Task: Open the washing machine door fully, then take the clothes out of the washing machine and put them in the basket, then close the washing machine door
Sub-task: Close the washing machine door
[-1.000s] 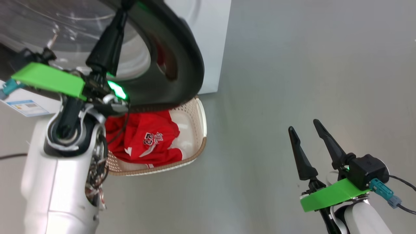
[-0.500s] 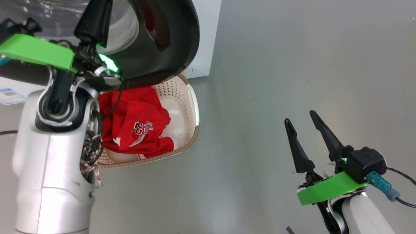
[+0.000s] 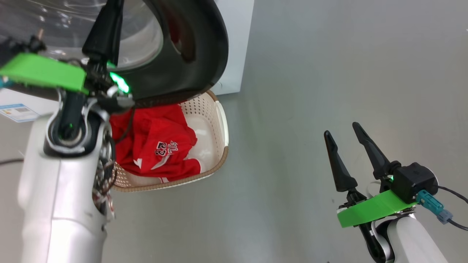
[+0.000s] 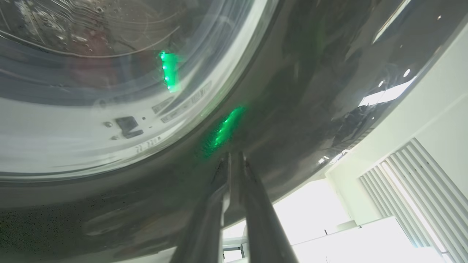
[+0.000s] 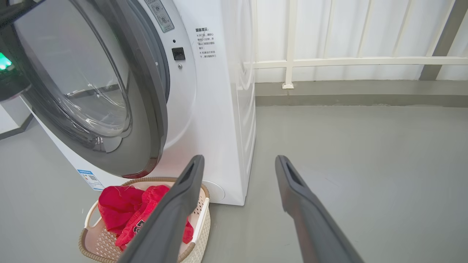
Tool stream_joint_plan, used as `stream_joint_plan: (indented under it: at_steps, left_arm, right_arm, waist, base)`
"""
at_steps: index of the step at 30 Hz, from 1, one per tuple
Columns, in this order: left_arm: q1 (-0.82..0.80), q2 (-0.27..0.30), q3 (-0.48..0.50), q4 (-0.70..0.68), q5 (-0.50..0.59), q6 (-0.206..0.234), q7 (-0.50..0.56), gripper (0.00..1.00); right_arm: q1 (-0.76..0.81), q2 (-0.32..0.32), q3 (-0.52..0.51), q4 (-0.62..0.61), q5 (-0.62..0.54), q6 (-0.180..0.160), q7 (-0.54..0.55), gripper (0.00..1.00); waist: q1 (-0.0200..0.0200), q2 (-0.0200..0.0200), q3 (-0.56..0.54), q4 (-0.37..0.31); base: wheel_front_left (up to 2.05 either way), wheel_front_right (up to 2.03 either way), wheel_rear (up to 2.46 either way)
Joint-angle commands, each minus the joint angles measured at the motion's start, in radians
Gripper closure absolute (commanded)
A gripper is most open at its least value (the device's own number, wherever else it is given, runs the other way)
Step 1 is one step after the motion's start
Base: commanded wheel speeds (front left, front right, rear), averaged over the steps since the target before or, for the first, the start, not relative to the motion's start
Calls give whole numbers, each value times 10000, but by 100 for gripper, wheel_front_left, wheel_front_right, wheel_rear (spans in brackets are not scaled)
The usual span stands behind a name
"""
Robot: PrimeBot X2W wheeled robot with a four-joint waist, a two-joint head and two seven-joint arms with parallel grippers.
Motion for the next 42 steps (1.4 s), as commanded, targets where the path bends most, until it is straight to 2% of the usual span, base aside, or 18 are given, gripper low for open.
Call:
stream_joint_plan:
  at_steps: [1,9,22,28,32,37,42]
  left_arm:
    - [374,341,308,-264,163,-111,-182,0]
    - [1870,646,363,-519,830,-154,-736,0]
    - [4949,1953,-794,-2380,4795,-239,-3690,0]
    - [5908,2098,-848,-2556,5632,-240,-4379,0]
    - [6562,2285,-714,-2817,6825,-22,-4637,0]
    - [7341,2567,-707,-3295,8848,449,-4716,0]
    - [8111,2422,-580,-3916,10683,924,-4724,0]
  right_arm:
    - [-62,-68,127,-183,182,46,-65,0]
    - [140,-68,-42,-80,273,46,-65,0]
    - [812,-68,-630,31,389,46,-65,0]
    - [1113,-68,-815,79,436,46,-65,0]
    - [1393,-68,-882,72,373,46,-65,0]
    - [1754,-68,-964,62,316,46,-65,0]
    - [1928,-68,-1020,-80,323,46,-65,0]
  waist:
    - [0,0,-213,147]
    - [0,0,-906,520]
    - [0,0,-2275,927]
    - [0,0,-2811,986]
    - [0,0,-3175,1027]
    - [0,0,-3499,1066]
    - [0,0,-3625,1058]
  base:
    - [0,0,0]
    - [0,0,0]
    - [0,0,0]
    - [0,0,0]
    - [0,0,0]
    - [0,0,0]
    - [0,0,0]
